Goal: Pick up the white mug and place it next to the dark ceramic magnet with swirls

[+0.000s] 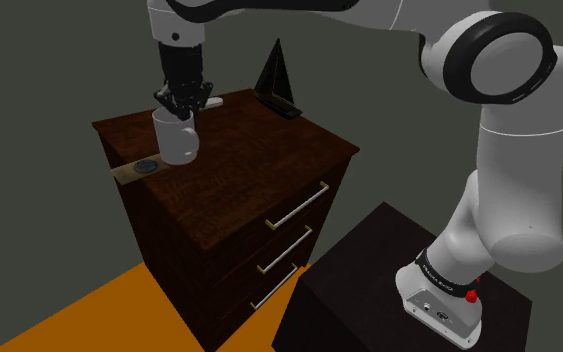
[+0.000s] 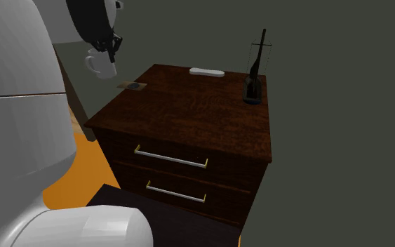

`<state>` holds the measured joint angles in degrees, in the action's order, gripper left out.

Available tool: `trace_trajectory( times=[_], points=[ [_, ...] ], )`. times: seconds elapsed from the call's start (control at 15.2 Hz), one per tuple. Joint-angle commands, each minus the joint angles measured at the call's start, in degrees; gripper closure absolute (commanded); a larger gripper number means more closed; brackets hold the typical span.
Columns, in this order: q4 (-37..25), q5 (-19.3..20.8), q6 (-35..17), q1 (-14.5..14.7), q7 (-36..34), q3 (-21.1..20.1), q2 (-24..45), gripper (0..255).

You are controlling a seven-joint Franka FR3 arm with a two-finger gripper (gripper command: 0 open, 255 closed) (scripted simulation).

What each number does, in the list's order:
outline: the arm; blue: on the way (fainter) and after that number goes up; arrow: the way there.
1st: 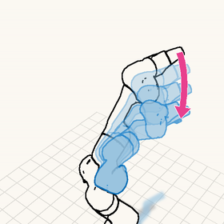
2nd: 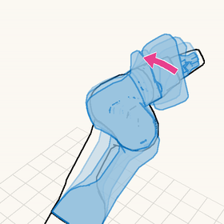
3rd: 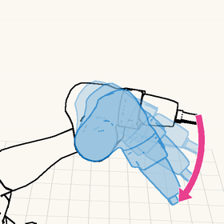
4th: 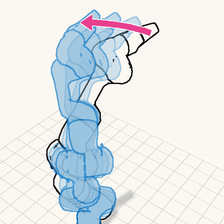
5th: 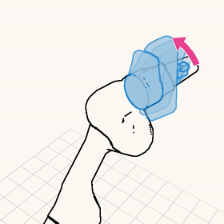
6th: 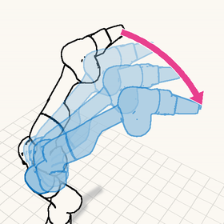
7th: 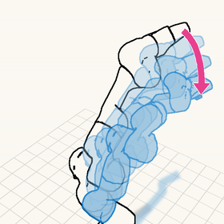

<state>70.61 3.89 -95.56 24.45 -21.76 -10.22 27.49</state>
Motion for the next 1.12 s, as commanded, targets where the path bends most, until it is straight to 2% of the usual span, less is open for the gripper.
trace_trajectory(
  times=[0.0,1.06],
  points=[
    [1.9,0.0,-1.7,-0.1,0.0,0.0,-0.3,255],
    [12.6,0.3,-13.5,-0.5,-0.2,0.2,0.8,255]
  ],
)
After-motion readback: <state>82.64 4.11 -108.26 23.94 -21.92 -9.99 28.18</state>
